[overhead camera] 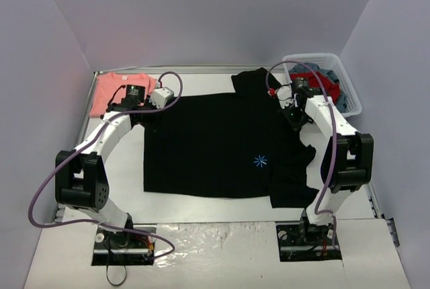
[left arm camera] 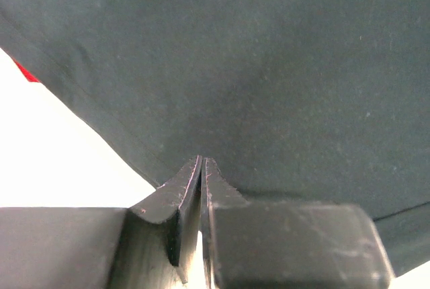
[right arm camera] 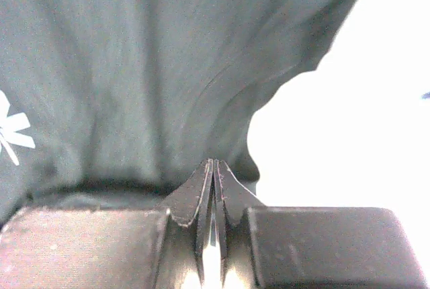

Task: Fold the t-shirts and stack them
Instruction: Flatten out the tshirt

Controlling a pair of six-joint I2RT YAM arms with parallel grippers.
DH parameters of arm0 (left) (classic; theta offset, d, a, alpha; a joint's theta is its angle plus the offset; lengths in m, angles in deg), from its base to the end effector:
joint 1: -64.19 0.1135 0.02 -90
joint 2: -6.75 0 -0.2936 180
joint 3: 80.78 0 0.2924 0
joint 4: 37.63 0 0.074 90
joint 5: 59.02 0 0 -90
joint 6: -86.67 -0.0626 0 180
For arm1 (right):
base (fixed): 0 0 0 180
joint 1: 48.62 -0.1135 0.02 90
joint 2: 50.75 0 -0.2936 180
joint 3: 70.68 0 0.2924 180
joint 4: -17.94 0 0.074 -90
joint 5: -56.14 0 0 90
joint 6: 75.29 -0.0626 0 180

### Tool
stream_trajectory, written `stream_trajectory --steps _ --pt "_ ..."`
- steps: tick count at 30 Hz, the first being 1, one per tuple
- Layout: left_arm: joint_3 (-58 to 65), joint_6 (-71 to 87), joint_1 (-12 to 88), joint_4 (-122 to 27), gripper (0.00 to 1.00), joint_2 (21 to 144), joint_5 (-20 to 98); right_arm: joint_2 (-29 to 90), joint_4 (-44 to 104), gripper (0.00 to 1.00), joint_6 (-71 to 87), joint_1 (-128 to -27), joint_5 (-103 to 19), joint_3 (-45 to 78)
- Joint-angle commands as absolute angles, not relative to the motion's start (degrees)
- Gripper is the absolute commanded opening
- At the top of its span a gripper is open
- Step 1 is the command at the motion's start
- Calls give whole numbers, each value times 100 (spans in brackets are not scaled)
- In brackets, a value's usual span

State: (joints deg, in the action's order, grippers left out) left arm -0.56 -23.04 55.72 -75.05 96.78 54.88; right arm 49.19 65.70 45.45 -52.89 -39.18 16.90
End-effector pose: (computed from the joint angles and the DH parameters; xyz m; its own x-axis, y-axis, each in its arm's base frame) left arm 0.3893 -0.0836 0.2609 -0.5464 0.3931 -0.7396 0.6278 0.7767 -0.0510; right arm 0.4226 0.0374 0.2219 -0.6817 -0.5613 -0.4693 -0.5453 0.8175 -0.1855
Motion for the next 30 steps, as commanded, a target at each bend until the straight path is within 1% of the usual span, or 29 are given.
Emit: stream_trajectory --steps 1,4,8,9,13,16,20,30 --pt "444 -2276 5549 -7575 2 9735 5471 4953 7003 0 4477 -5372 -4098 2525" --pt "603 -2162 5549 -7487 3 9972 5278 5356 6994 0 4381 -5380 -4089 3193" --pt "919 -1794 5549 -7426 2 10535 5058 6356 6977 0 4126 -5398 -4107 4116" --pt "1033 -1732 5540 -7391 2 10658 5023 6534 6985 0 4082 -5416 -4081 4509" --pt "1200 -1573 5470 -7189 2 11220 4733 7438 6977 0 3915 -5635 -3836 5389" --pt "1253 -1502 5365 -7031 2 11449 4373 7791 6986 0 3853 -5706 -3720 5917" --pt "1341 -1494 5250 -6819 2 11713 3942 8310 6994 0 3756 -5758 -3685 6279" --pt "1806 -1432 5162 -7074 2 12556 3590 8785 6968 0 3782 -5838 -3562 6280"
